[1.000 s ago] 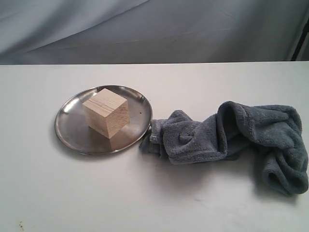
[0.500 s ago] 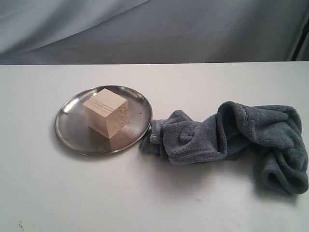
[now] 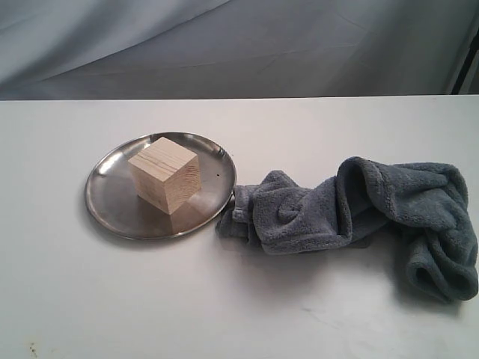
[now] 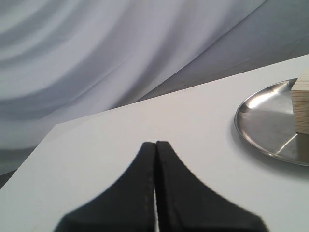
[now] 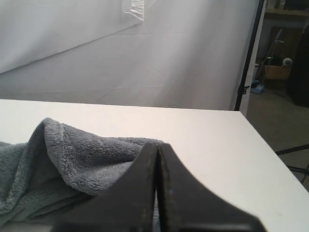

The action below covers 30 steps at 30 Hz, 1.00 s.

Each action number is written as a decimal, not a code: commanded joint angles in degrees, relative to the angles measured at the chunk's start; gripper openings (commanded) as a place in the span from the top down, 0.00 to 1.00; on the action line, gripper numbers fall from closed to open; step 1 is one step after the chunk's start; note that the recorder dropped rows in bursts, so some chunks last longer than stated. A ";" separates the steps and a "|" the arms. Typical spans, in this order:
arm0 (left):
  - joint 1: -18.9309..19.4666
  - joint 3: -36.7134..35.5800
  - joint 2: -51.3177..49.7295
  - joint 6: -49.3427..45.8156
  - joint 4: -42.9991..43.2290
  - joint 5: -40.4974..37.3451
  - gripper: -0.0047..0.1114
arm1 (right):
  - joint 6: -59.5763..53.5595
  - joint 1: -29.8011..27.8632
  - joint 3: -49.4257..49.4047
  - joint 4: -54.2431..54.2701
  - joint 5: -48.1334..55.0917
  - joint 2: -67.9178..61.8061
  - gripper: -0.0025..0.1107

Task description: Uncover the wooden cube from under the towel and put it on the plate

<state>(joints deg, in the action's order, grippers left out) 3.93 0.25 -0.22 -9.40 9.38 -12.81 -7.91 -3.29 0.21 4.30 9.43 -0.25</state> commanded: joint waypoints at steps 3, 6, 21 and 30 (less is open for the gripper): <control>0.13 -0.25 0.22 0.16 0.21 0.59 0.96 | -0.43 -0.12 -0.21 2.63 0.24 0.25 0.98; 0.13 -0.25 0.22 0.16 0.21 0.59 0.96 | -0.53 -0.12 -0.21 2.63 0.11 0.25 0.98; 0.13 -0.25 0.22 0.16 0.21 0.59 0.96 | -0.86 -0.12 -0.21 2.63 0.22 0.25 0.98; 0.13 -0.25 0.22 0.16 0.21 0.59 0.96 | -0.86 -0.12 -0.21 2.43 10.58 0.25 0.98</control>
<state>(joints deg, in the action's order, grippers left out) 3.93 0.25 -0.22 -9.40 9.56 -12.81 -8.72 -3.29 0.21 6.53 18.55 -0.25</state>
